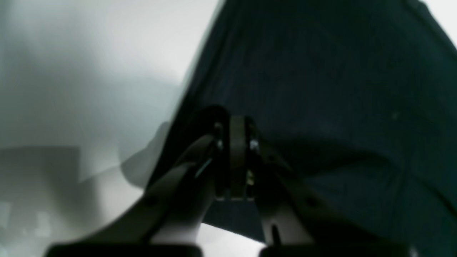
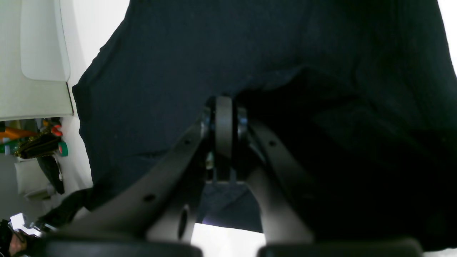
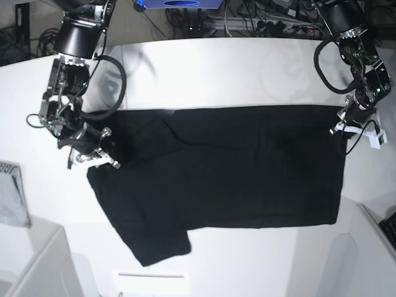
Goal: Fold the T-shirt properly
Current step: 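Drag the shirt with both grippers, folding the collar half under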
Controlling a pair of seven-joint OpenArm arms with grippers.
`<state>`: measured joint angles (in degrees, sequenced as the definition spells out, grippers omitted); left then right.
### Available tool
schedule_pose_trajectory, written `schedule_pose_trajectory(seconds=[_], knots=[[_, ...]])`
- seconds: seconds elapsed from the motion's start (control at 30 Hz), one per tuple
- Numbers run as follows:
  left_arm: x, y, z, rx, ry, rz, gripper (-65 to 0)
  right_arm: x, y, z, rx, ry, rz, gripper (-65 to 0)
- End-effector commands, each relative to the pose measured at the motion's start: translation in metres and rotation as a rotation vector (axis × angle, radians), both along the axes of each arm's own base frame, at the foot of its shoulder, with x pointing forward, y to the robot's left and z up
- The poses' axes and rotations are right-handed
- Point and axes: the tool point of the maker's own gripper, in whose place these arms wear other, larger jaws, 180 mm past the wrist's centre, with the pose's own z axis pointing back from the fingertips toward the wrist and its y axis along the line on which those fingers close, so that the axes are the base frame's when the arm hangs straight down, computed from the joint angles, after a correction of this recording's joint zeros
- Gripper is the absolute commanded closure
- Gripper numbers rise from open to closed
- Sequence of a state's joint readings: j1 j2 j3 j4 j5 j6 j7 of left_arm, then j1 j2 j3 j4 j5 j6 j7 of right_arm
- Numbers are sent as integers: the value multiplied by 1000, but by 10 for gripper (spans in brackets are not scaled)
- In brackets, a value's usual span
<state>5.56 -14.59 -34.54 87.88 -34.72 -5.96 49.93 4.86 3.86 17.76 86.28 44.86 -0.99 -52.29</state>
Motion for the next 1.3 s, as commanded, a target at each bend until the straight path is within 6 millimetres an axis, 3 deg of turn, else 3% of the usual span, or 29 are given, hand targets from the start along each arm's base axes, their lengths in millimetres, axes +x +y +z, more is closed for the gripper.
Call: schedule_pose_trajectory(seconds=[0.0,0.07,0.1,0.2,0.3,0.43,0.47,0.57,0.73,0.8,0.93,1.13,1.27], knots=[[10,7,18,32,-56,-4,0,12,-4,17,-2,-60,-10,-69],[15,7,22,31,-70,-3,0,12,-6,18,-3,-63,-15,-162],[18,7,24,30,-78,-2,-39,12,-7,18,-3,-64,-18,-186],[22,8,24,21,-83,4,-206,11,-15,24,-27,-117,-62,-195],[24,13,28,17,-100,20,-352,4,-26,42,-76,-217,-119,-195],[9,44,46,38,-150,119,-474,-20,-46,39,-98,-180,-260,-201],[4,52,54,51,-170,145,-481,-28,-54,37,-104,-162,-317,-203],[-27,66,52,45,-165,208,-481,-54,-67,36,-146,-163,-408,-204],[-61,58,37,28,-134,133,-481,-94,-65,20,-153,-124,-483,-210],[-72,54,30,36,-105,99,-481,-106,-62,10,-146,-96,-505,-252],[-84,45,18,21,-103,113,-479,-113,-57,-12,-125,-40,-528,-330],[-98,35,4,-2,-88,130,-479,-103,-55,-40,-102,20,-534,-341],[-97,34,4,-5,-91,132,-479,-101,-68,-56,-98,60,-577,-341]])
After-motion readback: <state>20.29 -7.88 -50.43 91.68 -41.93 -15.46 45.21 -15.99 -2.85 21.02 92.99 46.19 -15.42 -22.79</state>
